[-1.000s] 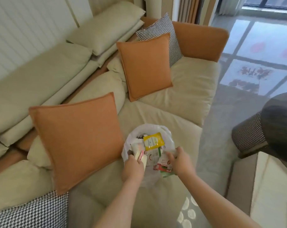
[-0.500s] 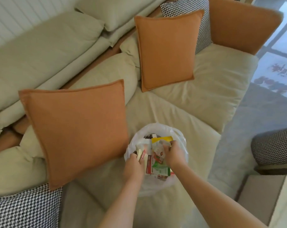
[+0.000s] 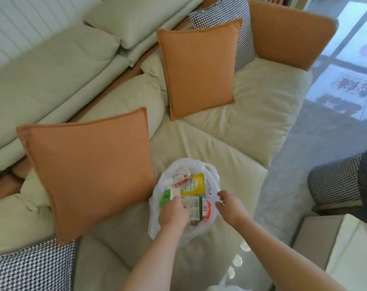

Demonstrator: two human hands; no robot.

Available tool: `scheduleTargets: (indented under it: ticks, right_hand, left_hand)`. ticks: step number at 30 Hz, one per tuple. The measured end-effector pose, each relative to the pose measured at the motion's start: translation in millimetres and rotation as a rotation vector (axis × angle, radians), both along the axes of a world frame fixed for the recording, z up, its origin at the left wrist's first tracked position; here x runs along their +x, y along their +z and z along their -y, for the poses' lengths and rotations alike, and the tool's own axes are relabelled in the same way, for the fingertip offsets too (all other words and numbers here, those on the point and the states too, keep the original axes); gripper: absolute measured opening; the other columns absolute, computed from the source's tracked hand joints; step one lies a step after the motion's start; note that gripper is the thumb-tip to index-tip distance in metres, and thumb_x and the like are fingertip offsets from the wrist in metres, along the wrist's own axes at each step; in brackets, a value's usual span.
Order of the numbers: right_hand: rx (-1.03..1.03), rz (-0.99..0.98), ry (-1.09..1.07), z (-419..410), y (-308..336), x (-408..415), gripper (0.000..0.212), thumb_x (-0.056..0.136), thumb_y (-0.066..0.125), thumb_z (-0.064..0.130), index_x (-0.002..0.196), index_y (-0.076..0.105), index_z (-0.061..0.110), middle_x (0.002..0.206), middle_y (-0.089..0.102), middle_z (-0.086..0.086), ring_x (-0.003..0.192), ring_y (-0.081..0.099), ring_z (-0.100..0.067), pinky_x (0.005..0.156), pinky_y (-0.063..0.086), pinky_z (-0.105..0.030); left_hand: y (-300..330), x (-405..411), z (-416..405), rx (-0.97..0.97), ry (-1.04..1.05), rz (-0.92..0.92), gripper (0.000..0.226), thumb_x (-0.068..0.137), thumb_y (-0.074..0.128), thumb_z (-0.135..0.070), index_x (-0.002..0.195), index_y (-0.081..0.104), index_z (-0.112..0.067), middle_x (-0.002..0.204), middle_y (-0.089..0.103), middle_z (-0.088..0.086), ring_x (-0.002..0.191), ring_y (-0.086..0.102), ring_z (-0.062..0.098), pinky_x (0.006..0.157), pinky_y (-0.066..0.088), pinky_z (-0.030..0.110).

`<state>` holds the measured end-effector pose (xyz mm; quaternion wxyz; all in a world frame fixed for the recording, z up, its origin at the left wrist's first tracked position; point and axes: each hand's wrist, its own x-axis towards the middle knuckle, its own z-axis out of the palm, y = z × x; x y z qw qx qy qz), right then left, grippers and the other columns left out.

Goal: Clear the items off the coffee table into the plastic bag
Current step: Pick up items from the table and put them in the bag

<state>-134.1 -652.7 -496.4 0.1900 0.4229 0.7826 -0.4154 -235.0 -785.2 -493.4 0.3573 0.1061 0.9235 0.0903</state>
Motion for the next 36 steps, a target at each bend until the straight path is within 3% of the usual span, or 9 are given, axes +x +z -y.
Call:
scheduleTargets:
  ticks: [9, 13, 22, 28, 36]
  right_hand:
    - [0.143, 0.047, -0.132, 10, 54, 83, 0.037, 0.093, 0.048, 0.028, 0.128, 0.052, 0.016, 0.122, 0.062, -0.004, 0.113, 0.057, -0.024, 0.092, 0.048, -0.032]
    - [0.199, 0.051, -0.277, 34, 72, 129, 0.037, 0.091, 0.051, 0.032, 0.124, 0.055, 0.017, 0.121, 0.062, -0.003, 0.11, 0.058, -0.021, 0.092, 0.05, -0.034]
    - [0.254, 0.194, -0.431, 100, 76, 245, 0.034, 0.09, 0.043, 0.036, 0.113, 0.059, 0.018, 0.119, 0.063, -0.004, 0.108, 0.059, -0.026, 0.083, 0.045, -0.031]
    - [0.295, 0.257, -0.552, 123, 83, 333, 0.028, 0.09, 0.044, 0.04, 0.097, 0.057, 0.016, 0.108, 0.064, -0.006, 0.099, 0.061, -0.028, 0.073, 0.04, -0.033]
    - [0.294, 0.259, -0.757, 143, 80, 466, 0.044, 0.093, 0.043, 0.045, 0.126, 0.053, 0.018, 0.125, 0.06, -0.002, 0.113, 0.057, -0.023, 0.09, 0.044, -0.035]
  left_hand:
    - [62, 54, -14, 0.068, -0.379, -0.038, 0.031, 0.091, 0.041, -0.038, 0.093, 0.063, -0.018, 0.095, 0.068, 0.005, 0.098, 0.062, 0.03, 0.091, 0.047, 0.042]
    - [82, 80, -9, 0.068, -0.61, -0.064, 0.031, 0.093, 0.042, -0.035, 0.101, 0.065, -0.016, 0.102, 0.067, 0.005, 0.1, 0.063, 0.027, 0.082, 0.046, 0.031]
    - [79, 167, -2, -0.008, -1.13, -0.13, 0.042, 0.096, 0.039, -0.043, 0.115, 0.063, -0.014, 0.118, 0.065, 0.01, 0.112, 0.06, 0.028, 0.089, 0.047, 0.032]
    - [89, 254, -16, 0.025, -1.327, -0.092, 0.042, 0.093, 0.039, -0.047, 0.112, 0.062, -0.018, 0.118, 0.065, 0.006, 0.112, 0.06, 0.026, 0.087, 0.044, 0.031]
    - [98, 392, -30, 0.045, -1.486, -0.049, 0.044, 0.092, 0.04, -0.053, 0.114, 0.06, -0.021, 0.119, 0.064, 0.001, 0.112, 0.06, 0.023, 0.09, 0.046, 0.032]
